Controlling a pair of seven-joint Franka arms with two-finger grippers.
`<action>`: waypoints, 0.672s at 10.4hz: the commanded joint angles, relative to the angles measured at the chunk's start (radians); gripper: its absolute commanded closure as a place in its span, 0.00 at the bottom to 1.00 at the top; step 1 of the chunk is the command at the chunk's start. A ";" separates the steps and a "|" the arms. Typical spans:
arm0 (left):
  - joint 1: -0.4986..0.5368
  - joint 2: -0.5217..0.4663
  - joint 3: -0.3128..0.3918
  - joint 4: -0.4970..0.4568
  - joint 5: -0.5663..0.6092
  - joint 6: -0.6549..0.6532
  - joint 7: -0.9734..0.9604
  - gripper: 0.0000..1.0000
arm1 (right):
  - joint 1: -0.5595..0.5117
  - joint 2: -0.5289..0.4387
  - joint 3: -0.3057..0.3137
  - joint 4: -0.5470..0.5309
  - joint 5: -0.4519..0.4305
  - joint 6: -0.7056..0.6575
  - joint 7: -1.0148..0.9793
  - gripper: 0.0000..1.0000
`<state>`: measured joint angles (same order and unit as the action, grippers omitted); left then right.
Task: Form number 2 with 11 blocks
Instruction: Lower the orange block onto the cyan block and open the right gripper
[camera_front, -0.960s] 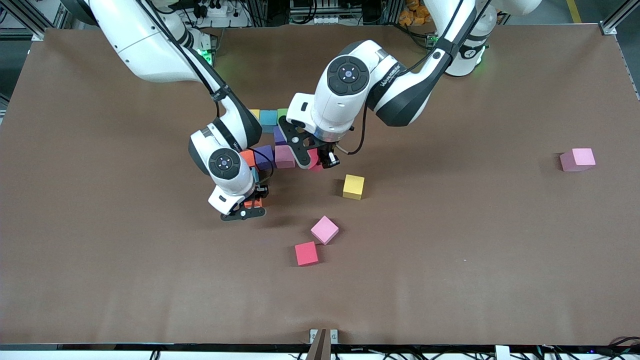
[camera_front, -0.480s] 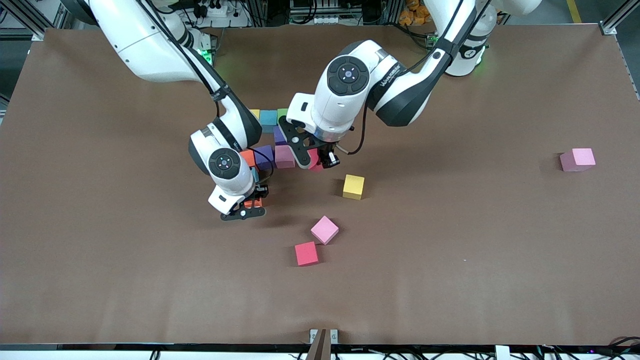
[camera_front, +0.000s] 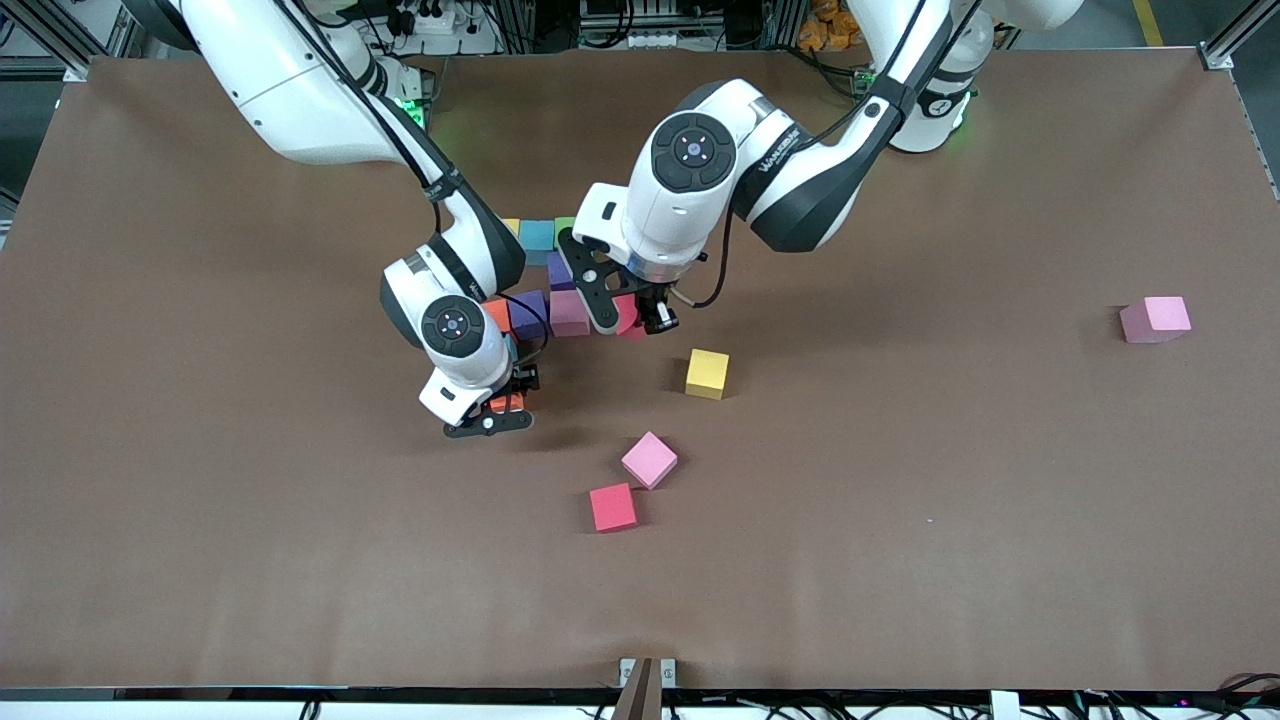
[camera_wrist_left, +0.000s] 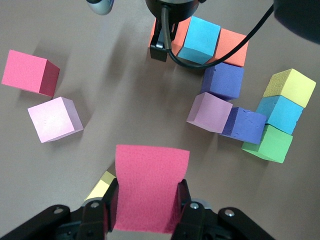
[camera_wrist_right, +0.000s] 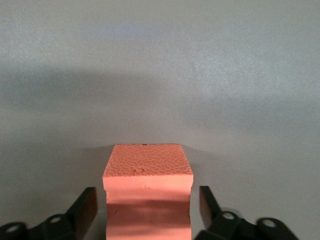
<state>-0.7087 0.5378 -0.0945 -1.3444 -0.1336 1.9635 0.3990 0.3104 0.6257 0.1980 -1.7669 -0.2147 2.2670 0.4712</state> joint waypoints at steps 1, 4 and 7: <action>0.003 -0.021 -0.007 -0.024 0.016 -0.008 0.058 0.96 | 0.004 -0.037 0.000 -0.025 -0.012 0.000 0.027 0.00; 0.000 -0.022 -0.010 -0.029 0.011 -0.014 0.196 0.96 | -0.016 -0.104 0.000 -0.020 -0.009 -0.061 0.033 0.00; 0.000 -0.010 -0.013 -0.026 0.012 -0.012 0.292 0.96 | -0.085 -0.194 0.001 -0.014 0.001 -0.096 0.027 0.00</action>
<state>-0.7100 0.5380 -0.1036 -1.3534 -0.1336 1.9594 0.6365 0.2733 0.4925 0.1892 -1.7608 -0.2141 2.1862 0.4868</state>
